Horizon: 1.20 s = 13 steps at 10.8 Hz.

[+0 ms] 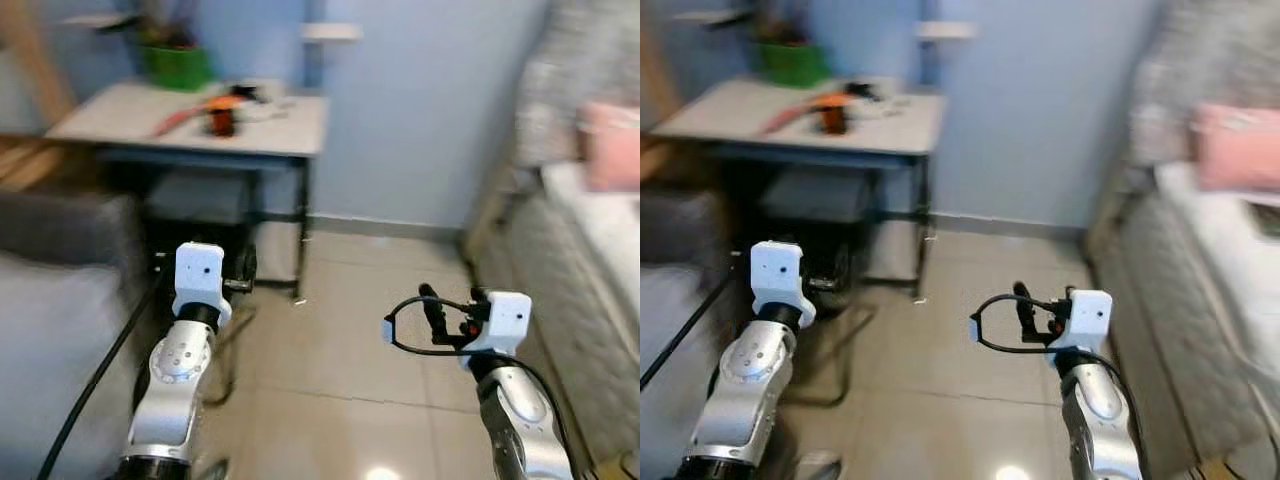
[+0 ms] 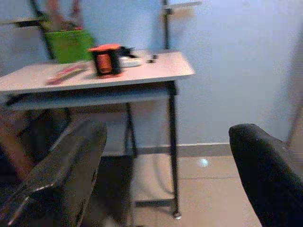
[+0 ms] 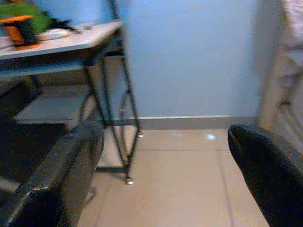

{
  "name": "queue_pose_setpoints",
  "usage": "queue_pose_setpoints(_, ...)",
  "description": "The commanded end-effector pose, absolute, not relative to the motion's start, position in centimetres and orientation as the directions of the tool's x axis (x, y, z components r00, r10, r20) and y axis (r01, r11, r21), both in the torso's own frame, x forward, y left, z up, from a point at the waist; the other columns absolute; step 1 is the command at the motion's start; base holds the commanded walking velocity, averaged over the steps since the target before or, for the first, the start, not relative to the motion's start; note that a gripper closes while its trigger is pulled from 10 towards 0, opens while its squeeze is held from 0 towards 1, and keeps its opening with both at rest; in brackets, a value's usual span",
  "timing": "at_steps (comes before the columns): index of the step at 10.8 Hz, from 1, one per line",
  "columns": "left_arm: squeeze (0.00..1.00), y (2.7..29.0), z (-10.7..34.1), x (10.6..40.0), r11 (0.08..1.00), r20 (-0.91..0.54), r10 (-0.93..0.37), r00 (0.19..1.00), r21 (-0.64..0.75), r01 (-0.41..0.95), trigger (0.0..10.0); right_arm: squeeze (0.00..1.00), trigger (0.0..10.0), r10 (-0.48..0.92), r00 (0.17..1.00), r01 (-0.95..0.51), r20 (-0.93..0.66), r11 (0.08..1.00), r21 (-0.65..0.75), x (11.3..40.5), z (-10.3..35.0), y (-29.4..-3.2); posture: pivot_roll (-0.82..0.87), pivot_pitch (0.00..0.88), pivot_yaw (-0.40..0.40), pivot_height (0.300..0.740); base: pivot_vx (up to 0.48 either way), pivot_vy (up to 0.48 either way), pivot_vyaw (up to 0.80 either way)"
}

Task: Clean up the room

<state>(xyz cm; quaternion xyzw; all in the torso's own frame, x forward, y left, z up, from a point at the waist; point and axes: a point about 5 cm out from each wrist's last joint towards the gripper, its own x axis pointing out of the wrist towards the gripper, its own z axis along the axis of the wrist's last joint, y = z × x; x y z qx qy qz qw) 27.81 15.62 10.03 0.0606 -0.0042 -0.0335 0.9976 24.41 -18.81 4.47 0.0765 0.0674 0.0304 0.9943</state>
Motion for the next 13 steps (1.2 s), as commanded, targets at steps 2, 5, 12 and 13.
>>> queue_pose_setpoints(2, 0.0, 15.1, 10.3, 27.9, 0.99, 0.016, -0.082, 0.996, 0.12, 0.08, 10.0, 0.0, 10.0, 0.073, 0.99, -0.053, -0.123, 0.987, 0.152, 24.4, 4.5, -18.7, 0.07, 0.0, -0.005, 0.74, 0.48, 0.0, 0.0)
queue_pose_setpoints(5, 0.0, 14.7, 10.1, 28.2, 0.989, 0.007, -0.101, 0.995, 0.108, 0.099, 10.0, 0.0, 10.0, 0.074, 0.99, -0.056, -0.124, 0.987, 0.149, 24.6, 4.5, -18.7, 0.07, 0.0, -0.006, 0.74, 0.48, 0.0, 0.0)
queue_pose_setpoints(12, 0.0, 15.1, 7.6, 25.0, 0.988, -0.108, -0.121, 0.987, 0.081, 0.13, 10.0, 0.0, 10.0, 0.031, 0.974, -0.03, -0.225, 1.0, 0.006, 20.1, 3.2, -20.2, 0.07, 0.0, -0.007, 0.74, 0.0, 0.0, 0.0)
queue_pose_setpoints(13, 0.0, 14.8, 8.0, 25.5, 0.986, -0.084, -0.138, 0.987, 0.084, 0.145, 10.0, 0.0, 10.0, 0.021, 0.973, -0.02, -0.23, 1.0, 0.004, 20.1, 3.1, -20.1, 0.07, 0.0, -0.012, 0.74, 0.0, 0.0, 0.0)
